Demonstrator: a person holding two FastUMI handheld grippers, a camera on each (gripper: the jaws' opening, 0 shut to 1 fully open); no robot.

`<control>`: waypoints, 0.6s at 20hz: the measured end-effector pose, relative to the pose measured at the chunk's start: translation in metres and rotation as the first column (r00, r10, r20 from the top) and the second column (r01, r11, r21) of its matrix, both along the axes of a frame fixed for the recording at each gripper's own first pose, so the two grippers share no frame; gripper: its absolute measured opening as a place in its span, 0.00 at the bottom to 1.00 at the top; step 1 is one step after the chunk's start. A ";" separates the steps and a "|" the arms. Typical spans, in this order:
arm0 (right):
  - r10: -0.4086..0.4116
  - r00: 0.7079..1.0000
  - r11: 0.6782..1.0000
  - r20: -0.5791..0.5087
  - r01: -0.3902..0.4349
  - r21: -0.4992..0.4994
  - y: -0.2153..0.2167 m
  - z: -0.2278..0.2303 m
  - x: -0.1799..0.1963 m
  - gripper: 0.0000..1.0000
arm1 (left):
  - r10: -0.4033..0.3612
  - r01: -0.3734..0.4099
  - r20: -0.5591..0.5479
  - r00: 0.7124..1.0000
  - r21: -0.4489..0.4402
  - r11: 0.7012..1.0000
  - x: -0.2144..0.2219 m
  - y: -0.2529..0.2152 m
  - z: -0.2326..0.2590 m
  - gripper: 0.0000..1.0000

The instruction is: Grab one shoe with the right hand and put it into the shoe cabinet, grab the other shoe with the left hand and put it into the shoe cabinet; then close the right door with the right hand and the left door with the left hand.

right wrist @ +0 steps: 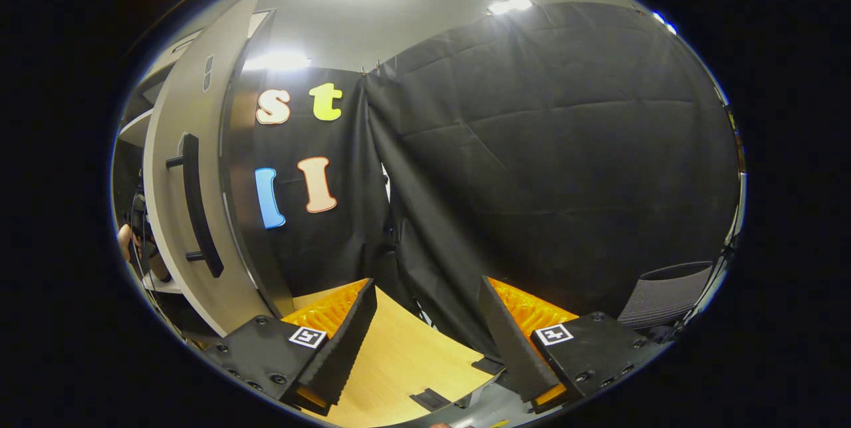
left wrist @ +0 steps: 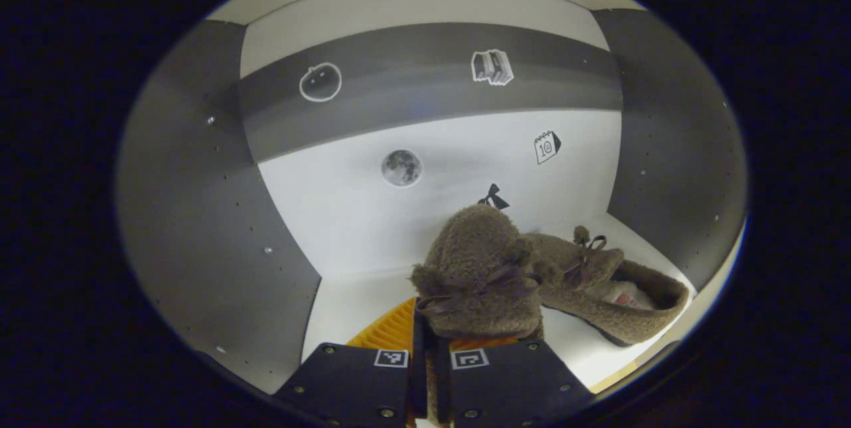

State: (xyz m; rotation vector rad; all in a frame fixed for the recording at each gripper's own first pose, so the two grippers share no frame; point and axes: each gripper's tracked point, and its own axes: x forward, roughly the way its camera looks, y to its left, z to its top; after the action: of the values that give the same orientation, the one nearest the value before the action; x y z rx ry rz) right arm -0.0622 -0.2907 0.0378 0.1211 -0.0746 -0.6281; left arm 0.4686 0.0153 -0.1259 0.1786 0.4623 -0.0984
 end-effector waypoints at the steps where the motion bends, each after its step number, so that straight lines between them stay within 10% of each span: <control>1: 0.001 1.000 1.000 -0.005 -0.001 0.000 0.000 -0.003 0.000 0.98 | 0.006 -0.006 -0.012 1.000 -0.030 1.000 -0.005 0.001 -0.003 0.09; 8: 0.079 0.996 0.995 0.049 -0.082 0.065 -0.002 0.015 0.020 0.98 | 0.076 -0.075 0.014 0.997 -0.079 0.994 -0.044 0.028 0.014 0.96; 12: 0.139 0.989 0.990 0.058 -0.141 0.024 -0.005 0.039 0.037 0.98 | 0.090 -0.075 0.125 0.988 -0.123 0.990 -0.088 0.031 0.058 0.96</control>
State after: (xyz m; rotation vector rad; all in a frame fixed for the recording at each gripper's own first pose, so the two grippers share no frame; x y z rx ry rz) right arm -0.0248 -0.2956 0.0767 0.1699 -0.1103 -0.4857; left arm 0.3803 0.0463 -0.0681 0.0494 0.3315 -0.0320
